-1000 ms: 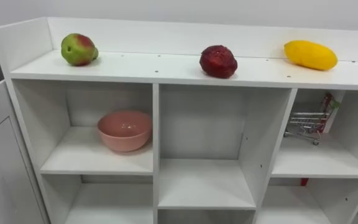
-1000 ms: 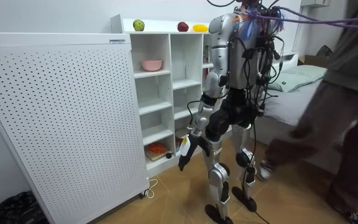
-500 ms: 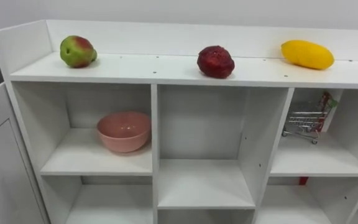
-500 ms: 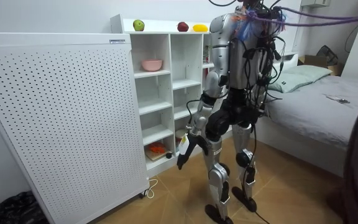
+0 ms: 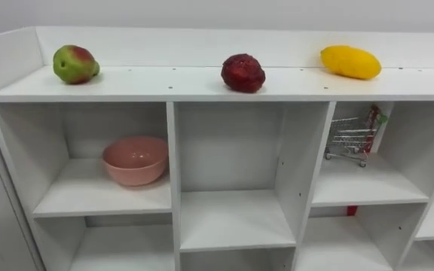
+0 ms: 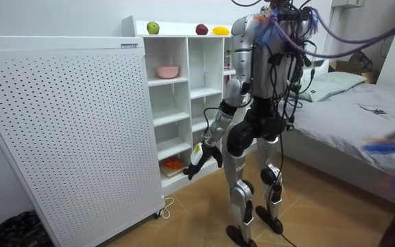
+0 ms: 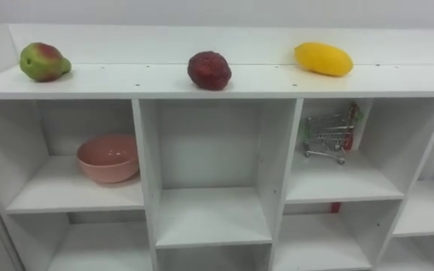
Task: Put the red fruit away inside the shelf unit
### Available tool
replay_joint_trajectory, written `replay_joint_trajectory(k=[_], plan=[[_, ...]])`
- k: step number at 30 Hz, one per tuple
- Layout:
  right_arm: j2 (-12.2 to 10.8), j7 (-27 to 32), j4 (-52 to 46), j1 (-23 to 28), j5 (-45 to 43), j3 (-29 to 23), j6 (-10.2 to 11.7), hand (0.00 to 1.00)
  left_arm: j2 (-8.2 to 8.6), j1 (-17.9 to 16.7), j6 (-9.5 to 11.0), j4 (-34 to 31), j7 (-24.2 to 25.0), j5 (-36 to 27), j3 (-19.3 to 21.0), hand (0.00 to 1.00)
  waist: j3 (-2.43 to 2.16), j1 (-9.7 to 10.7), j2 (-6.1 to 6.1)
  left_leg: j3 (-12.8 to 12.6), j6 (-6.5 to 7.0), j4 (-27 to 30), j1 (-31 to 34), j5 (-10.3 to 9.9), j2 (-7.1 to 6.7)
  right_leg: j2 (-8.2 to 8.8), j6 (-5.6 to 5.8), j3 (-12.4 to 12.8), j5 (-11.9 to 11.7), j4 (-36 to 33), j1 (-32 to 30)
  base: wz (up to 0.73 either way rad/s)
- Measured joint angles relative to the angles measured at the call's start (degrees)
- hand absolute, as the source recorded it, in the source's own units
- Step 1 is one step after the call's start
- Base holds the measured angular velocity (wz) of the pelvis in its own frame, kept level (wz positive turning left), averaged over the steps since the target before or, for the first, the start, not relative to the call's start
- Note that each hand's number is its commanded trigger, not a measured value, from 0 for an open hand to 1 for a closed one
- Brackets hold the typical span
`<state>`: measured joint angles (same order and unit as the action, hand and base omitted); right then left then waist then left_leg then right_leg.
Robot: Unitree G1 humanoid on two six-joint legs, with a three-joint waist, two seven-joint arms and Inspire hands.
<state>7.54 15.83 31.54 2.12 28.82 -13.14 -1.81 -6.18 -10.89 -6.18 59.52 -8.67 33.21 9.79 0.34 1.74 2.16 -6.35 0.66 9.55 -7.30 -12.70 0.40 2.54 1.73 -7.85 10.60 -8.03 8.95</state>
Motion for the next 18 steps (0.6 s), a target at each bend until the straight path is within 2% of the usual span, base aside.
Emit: replay_joint_trajectory(k=[6,11,15,18], plan=[[0.24,4.26,-15.99,-2.98,-5.2,0.1,0.76,0.0,-0.28,-1.17,0.05,0.14,-1.64,-2.2,-0.62,0.0,-0.41,-0.08,0.78,-0.11,0.0,-0.06,-0.11,0.0,-0.04,0.09,0.0,-0.14,0.0,0.03,-0.16,0.0],[0.67,4.75,-27.04,-4.33,-9.85,0.67,1.16,0.0,-0.09,-2.51,0.15,-0.15,-2.09,-2.03,-1.12,0.0,-0.53,-0.6,0.37,-1.07,0.0,-0.03,0.28,0.0,0.01,0.08,0.0,0.79,0.0,-0.14,-0.91,-0.09],[2.43,4.73,-33.27,-6.53,-11.12,0.63,2.34,0.0,-0.09,-3.02,0.34,0.13,-2.09,-2.17,-1.88,0.0,-0.69,-0.41,-0.32,-0.79,0.02,0.29,0.68,0.02,0.05,0.16,0.0,-0.24,0.0,-0.61,-1.08,0.02],[4.38,4.43,-35.95,-8.63,-11.29,0.63,3.15,0.0,-0.07,-3.3,0.85,-0.17,-1.99,-2.16,-2.23,0.0,-0.7,-0.49,-0.31,-0.76,0.08,0.37,0.71,0.13,0.08,0.2,0.0,-0.54,0.0,-0.69,-1.04,0.0]])
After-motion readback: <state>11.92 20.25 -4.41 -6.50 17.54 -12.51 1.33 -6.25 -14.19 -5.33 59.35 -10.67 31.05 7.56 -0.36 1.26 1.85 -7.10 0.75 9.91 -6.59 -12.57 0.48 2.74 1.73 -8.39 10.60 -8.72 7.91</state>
